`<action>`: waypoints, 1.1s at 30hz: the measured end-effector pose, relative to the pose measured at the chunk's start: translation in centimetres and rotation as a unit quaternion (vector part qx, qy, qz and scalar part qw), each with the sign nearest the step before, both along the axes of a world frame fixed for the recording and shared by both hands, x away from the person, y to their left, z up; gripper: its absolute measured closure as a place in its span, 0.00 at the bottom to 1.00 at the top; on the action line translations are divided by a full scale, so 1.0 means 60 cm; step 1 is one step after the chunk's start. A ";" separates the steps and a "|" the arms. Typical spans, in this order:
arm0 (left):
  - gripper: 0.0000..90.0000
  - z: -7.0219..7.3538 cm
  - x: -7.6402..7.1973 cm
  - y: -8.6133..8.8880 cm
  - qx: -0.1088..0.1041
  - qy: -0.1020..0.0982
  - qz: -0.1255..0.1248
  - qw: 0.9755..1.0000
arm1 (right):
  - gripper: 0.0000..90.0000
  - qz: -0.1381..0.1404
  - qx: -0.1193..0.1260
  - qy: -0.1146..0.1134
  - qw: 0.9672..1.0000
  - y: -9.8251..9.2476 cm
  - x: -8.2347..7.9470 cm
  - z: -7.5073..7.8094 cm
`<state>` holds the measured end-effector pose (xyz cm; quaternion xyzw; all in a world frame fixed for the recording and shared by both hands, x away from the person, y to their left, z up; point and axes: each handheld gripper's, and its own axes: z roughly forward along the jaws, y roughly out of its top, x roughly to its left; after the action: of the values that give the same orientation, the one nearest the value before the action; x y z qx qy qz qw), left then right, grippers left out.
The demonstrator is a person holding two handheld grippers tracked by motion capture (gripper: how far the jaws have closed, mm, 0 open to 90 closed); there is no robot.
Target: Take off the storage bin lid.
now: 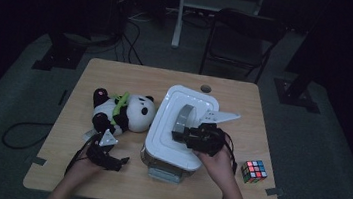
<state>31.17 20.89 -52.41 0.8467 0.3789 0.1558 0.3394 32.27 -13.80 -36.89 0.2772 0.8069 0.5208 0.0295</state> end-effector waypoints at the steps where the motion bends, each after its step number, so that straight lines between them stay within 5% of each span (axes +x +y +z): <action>1: 0.05 0.000 0.000 0.000 0.002 0.000 -0.001 1.000 | 0.78 -0.006 -0.003 -0.004 1.000 -0.003 0.004 0.003; 15: 0.05 0.000 0.000 0.000 0.002 0.000 -0.001 1.000 | 0.79 -0.102 0.002 -0.036 0.994 -0.079 0.078 0.021; 26: 0.05 0.000 0.000 0.001 0.004 0.000 -0.002 1.000 | 0.80 -0.190 -0.009 -0.041 0.981 -0.146 0.140 0.022; 33: 0.05 0.000 0.000 0.001 0.003 0.001 -0.002 1.000 | 0.80 -0.248 -0.011 -0.030 0.968 -0.181 0.192 0.013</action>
<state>31.17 20.92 -52.39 0.8486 0.3772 0.1557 0.3366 43.82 -24.67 -36.09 0.4525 0.7171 0.4968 0.1849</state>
